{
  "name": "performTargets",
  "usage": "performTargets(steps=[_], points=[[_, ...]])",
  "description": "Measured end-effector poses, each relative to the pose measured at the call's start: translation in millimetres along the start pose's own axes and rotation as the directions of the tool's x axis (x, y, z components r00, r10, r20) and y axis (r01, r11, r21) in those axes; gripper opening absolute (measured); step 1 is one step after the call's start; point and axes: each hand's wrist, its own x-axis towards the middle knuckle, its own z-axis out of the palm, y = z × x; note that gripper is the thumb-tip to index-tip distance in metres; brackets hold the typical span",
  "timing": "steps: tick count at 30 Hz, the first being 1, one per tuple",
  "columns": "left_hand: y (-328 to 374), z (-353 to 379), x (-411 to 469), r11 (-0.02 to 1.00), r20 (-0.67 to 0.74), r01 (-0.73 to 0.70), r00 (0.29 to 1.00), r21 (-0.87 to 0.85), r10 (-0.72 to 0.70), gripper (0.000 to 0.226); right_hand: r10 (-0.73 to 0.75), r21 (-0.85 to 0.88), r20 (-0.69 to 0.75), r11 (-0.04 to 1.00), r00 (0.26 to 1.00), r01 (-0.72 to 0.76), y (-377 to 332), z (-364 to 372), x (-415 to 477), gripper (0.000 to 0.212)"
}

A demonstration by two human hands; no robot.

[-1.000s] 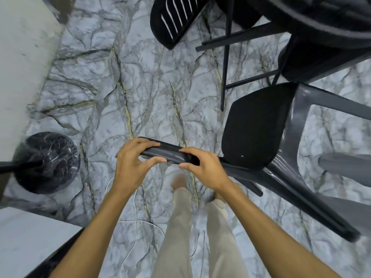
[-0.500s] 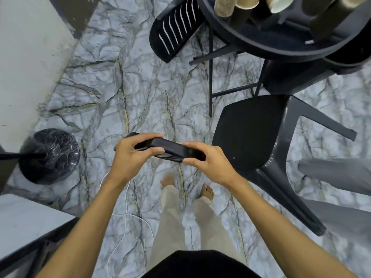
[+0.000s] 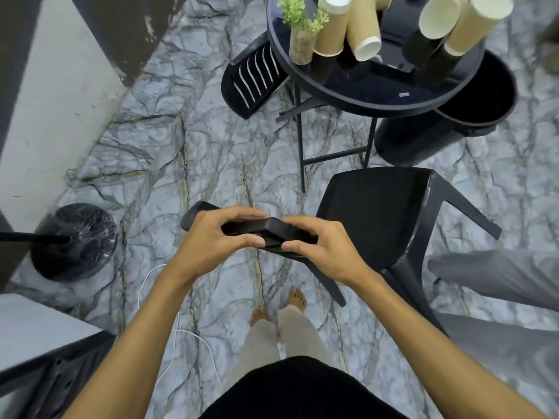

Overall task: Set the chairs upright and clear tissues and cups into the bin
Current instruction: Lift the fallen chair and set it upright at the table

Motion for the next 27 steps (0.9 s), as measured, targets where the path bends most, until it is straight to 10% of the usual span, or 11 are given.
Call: performTargets(steps=[14,22,27], points=[[5,-22,-45,0.993,-0.199,-0.116,0.974,-0.033,0.108,0.024,-0.014,0.203,-0.087,0.979,0.996,0.032,-29,-1,-39,0.038],[16,-11,-76,0.984,-0.260,-0.157,0.950,0.082,0.173,0.020,-0.077,-0.002,-0.005,0.997,0.997,0.077,-65,17,-62,0.039],[34,12,-87,0.968,-0.249,-0.205,0.939,0.147,0.236,0.030,-0.127,0.024,-0.208,0.991,0.970,0.135,-84,30,-79,0.026]])
